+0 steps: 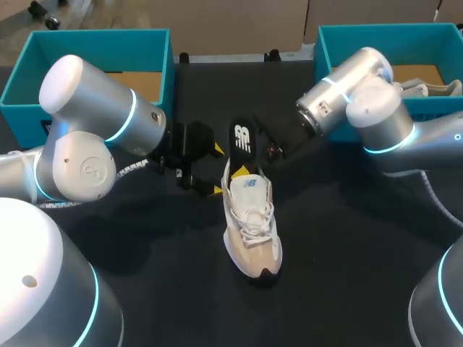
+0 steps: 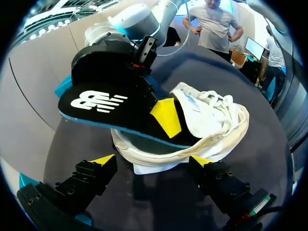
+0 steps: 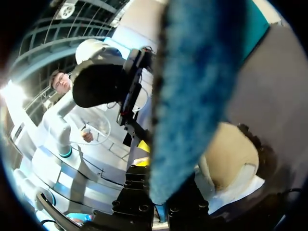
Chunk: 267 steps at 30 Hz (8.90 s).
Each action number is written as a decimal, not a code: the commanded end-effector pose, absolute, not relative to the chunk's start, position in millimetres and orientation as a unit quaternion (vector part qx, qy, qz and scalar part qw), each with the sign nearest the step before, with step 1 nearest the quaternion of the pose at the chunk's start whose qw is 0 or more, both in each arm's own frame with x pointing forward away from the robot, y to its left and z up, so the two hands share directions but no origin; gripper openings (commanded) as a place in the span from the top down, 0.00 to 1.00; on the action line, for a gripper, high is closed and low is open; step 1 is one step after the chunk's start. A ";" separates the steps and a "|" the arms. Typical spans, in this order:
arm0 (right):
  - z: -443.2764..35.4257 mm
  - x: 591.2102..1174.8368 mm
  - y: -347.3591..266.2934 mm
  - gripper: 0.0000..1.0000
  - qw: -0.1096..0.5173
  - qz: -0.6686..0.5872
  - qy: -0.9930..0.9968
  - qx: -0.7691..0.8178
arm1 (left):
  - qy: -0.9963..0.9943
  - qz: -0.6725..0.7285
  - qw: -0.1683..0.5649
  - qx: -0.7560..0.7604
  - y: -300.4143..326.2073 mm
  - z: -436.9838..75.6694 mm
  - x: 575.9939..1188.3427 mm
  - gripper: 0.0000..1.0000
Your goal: Take the shoe out of the shoebox, open the shoe tongue, remove and reinsert the insole, then place the shoe into the shoebox
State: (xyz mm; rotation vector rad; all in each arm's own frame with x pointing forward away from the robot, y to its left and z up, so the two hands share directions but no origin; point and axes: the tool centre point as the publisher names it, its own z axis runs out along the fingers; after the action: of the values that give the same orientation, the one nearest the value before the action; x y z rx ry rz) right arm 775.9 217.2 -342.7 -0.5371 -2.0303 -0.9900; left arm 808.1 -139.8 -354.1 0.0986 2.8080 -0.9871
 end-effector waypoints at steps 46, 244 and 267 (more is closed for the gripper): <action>-345.1 790.2 209.8 1.00 0.416 -0.329 -0.823 -0.204 | 0.940 -0.330 0.083 0.033 -141.0 -355.6 808.0 0.00; -286.3 808.8 193.3 0.48 0.310 -0.343 -0.856 -0.233 | 0.940 -0.330 0.083 0.033 -141.0 -355.6 808.0 0.00; -298.6 799.1 177.7 1.00 0.264 -0.370 -0.818 -0.352 | 0.942 -0.323 0.074 0.056 -113.4 -323.7 815.0 0.00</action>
State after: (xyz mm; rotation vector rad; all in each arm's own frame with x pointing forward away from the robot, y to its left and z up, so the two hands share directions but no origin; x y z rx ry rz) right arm 808.2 180.2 -301.4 -0.9123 -2.2049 -0.9679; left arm 817.9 -119.7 -330.5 0.1661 2.8239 -0.9785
